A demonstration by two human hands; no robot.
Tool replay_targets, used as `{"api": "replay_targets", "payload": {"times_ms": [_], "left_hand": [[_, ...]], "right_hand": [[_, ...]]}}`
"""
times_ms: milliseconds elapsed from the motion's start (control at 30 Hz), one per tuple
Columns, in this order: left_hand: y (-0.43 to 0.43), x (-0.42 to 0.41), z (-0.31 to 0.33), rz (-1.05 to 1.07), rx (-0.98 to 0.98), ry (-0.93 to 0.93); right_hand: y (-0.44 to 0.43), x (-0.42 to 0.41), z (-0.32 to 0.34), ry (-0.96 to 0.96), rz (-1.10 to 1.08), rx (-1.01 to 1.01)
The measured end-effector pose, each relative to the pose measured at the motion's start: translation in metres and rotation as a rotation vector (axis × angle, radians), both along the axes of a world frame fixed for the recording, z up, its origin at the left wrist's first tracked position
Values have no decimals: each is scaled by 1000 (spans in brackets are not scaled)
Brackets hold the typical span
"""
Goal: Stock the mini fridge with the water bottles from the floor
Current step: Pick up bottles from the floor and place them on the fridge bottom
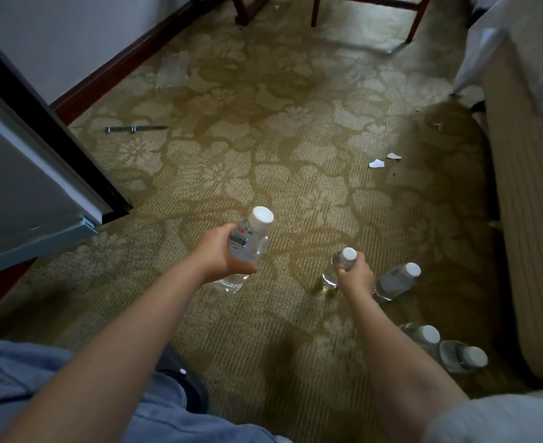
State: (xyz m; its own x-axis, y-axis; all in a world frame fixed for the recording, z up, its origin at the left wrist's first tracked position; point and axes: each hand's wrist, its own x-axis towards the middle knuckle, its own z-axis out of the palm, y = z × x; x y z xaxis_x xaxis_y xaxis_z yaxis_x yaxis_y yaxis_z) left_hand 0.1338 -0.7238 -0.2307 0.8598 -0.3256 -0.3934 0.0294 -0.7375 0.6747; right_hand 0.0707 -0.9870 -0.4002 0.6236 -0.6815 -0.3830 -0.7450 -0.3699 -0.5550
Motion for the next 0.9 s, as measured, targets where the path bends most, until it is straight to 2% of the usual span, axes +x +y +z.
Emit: {"api": "replay_targets", "payload": {"times_ms": [300,533,667,900], "left_hand": [[12,-1,-3,13,14,22],[24,-1,2,25,-4,8],[30,-1,6,46,-18,-10],[47,-2,18,151,-71,-76]], "right_hand": [[2,11,0,-184,-120,240],[22,12,4,-242,-36,257],[47,22,23,-352,-12,311],[93,54,76,-604,37,194]]}}
